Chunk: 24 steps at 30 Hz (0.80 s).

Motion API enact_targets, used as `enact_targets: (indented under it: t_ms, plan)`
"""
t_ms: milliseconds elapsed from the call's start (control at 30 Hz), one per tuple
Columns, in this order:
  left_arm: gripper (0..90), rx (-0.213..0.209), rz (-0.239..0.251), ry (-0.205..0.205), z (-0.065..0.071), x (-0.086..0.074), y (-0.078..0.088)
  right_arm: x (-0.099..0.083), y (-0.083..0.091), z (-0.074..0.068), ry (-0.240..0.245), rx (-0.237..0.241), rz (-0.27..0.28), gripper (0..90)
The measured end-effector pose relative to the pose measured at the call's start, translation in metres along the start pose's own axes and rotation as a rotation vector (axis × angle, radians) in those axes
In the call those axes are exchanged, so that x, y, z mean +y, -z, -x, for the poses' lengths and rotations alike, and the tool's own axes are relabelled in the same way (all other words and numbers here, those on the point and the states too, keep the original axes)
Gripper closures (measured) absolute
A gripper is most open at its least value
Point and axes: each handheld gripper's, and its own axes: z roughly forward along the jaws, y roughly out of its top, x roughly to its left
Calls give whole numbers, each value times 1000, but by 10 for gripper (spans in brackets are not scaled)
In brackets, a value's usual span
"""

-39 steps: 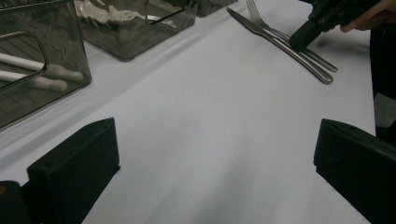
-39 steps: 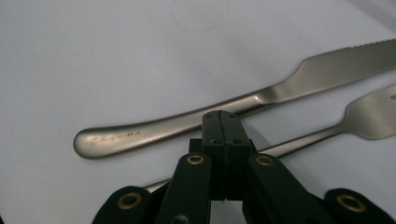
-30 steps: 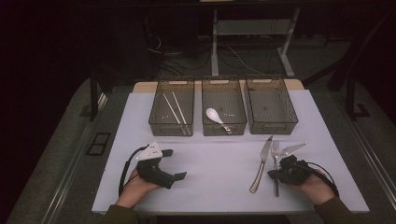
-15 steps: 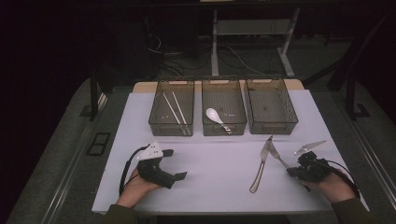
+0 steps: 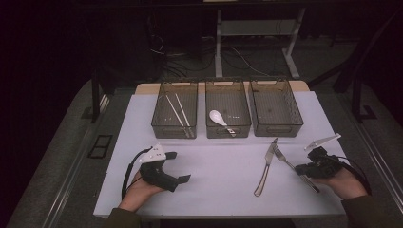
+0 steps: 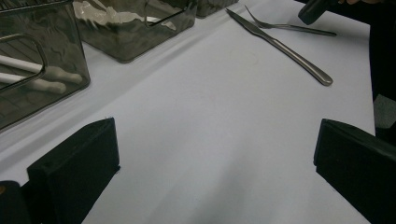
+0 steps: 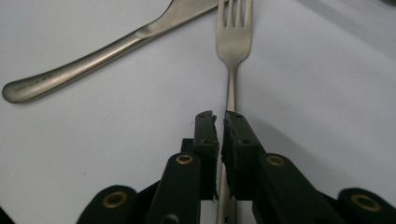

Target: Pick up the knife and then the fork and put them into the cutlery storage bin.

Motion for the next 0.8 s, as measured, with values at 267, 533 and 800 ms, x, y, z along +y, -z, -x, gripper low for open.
enact_targets:
  t_ms: [267, 533, 800]
  plan:
    - [0, -2, -2, 1, 0, 0, -1, 17, -8, 9, -7, -14, -47, 726]
    - [0, 1, 2, 4, 0, 0, 0, 31, -21, 10, 6, 6, -115, 754]
    - [0, -1, -1, 2, 0, 0, 0, 34, -27, 8, 38, -12, -149, 784]
